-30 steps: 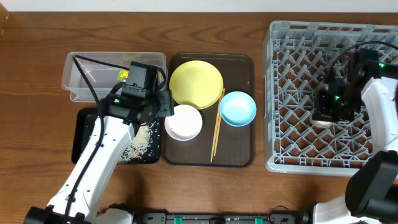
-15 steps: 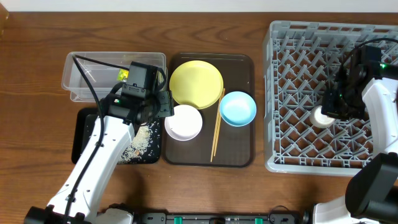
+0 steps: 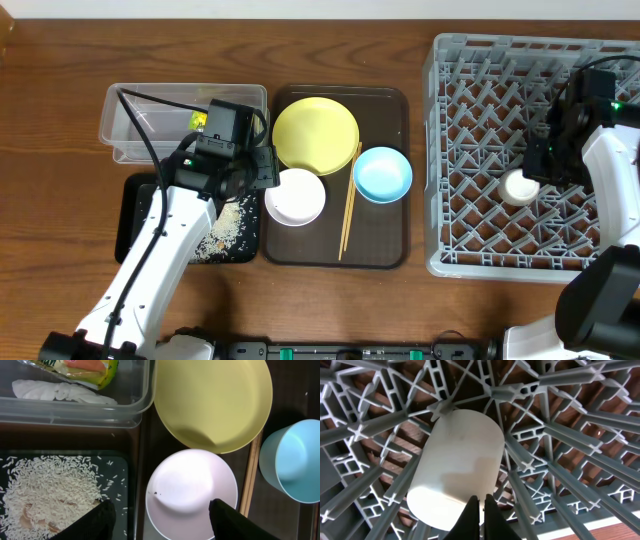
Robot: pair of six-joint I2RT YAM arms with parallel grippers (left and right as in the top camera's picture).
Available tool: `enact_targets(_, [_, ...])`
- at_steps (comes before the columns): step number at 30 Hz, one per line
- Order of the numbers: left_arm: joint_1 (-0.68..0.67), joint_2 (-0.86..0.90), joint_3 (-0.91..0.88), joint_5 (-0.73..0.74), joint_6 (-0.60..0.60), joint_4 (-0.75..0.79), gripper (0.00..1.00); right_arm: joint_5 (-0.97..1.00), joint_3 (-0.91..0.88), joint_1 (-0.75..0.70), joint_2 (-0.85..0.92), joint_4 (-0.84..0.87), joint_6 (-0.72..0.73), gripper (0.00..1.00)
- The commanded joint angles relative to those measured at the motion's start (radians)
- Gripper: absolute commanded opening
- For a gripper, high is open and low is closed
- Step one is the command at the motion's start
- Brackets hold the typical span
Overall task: Sort waste into correct bins and load items into the dishwasher rack
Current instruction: 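Open the right gripper and release the cup in the rack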
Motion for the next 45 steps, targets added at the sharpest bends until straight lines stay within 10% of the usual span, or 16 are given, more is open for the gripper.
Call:
enact_targets(1, [0.002, -0.012, 0.004, -0.013, 0.013, -0.004, 0.63, 0.022, -0.003, 0.001, -0.011, -0.002, 0.016, 0.05])
enact_targets(16, [0.002, -0.012, 0.004, -0.013, 0.013, -0.003, 0.63, -0.184, -0.003, 0.003, -0.038, -0.027, -0.035, 0.01])
enact_targets(45, [0.002, -0.012, 0.004, -0.013, 0.013, -0.003, 0.63, 0.002, -0.084, -0.002, -0.03, 0.164, 0.08, 0.01])
